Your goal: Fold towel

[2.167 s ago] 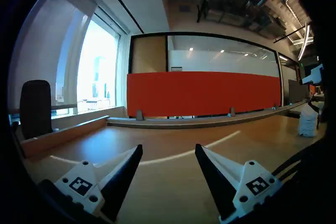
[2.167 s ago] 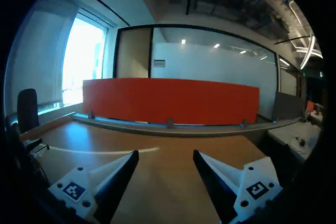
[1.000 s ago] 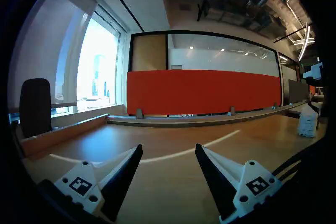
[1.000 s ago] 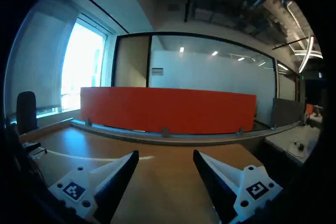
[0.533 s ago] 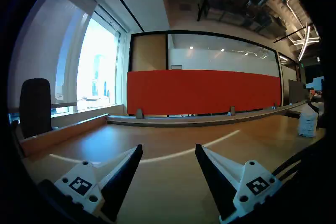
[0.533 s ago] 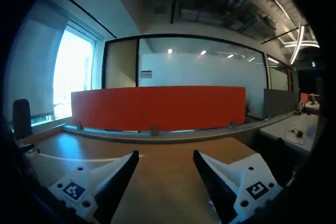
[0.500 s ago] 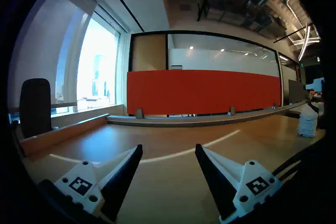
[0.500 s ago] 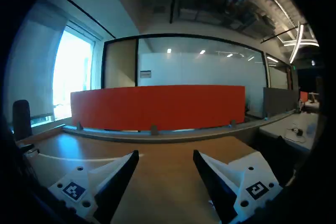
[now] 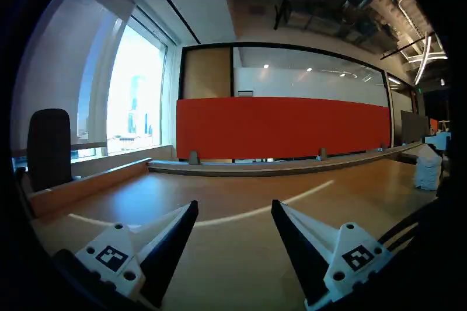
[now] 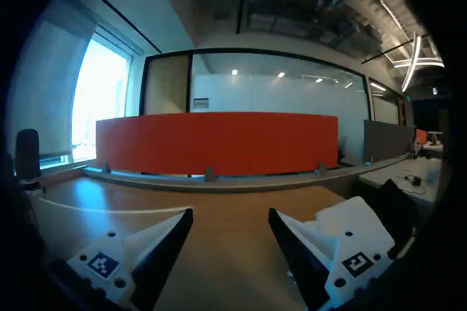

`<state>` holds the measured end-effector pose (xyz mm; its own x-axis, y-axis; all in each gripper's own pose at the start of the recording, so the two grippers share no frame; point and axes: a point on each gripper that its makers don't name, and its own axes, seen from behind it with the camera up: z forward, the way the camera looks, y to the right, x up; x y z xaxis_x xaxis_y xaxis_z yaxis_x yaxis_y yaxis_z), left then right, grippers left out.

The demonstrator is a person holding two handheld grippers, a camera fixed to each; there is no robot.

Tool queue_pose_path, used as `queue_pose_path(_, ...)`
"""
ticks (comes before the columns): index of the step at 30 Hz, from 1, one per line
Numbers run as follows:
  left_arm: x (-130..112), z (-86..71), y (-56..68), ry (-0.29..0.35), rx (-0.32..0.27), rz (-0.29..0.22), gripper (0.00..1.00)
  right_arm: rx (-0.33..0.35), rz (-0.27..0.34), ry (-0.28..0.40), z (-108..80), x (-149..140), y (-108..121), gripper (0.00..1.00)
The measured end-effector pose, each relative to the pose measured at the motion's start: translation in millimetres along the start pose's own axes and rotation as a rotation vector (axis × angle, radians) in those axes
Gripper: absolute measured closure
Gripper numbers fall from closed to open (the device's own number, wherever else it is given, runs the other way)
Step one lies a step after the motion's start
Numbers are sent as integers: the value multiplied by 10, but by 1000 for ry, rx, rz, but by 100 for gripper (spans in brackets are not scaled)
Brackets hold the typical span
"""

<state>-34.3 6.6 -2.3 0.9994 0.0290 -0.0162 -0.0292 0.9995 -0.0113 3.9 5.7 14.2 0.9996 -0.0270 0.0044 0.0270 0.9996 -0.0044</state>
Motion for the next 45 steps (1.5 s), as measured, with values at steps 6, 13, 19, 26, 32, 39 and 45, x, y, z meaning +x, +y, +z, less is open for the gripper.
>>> queue_pose_path(6, 1, -1, 2, 0, 0, 0, 7, 10, 24, -1, -13, -148, -6, 0)
queue_pose_path(13, -3, -3, -1, 0, 0, 0, 7, 14, 32, -9, 13, -316, 20, 0)
queue_pose_path(19, -4, -4, -2, 0, 0, 0, 7, 4, 51, -21, 11, -437, 67, 0)
queue_pose_path(26, -7, -6, 3, 0, 0, 0, 7, -5, 68, -3, -6, -445, 88, 0)
queue_pose_path(32, -4, -7, 1, 0, 0, 0, 7, 6, 52, 8, -6, -442, 27, 0)
queue_pose_path(39, -5, -7, 5, 0, 0, 0, 7, 21, 23, 18, -17, -433, -53, 0)
queue_pose_path(45, -4, -9, 4, 0, 0, 0, 7, 27, 5, 27, -19, -418, -78, 0)
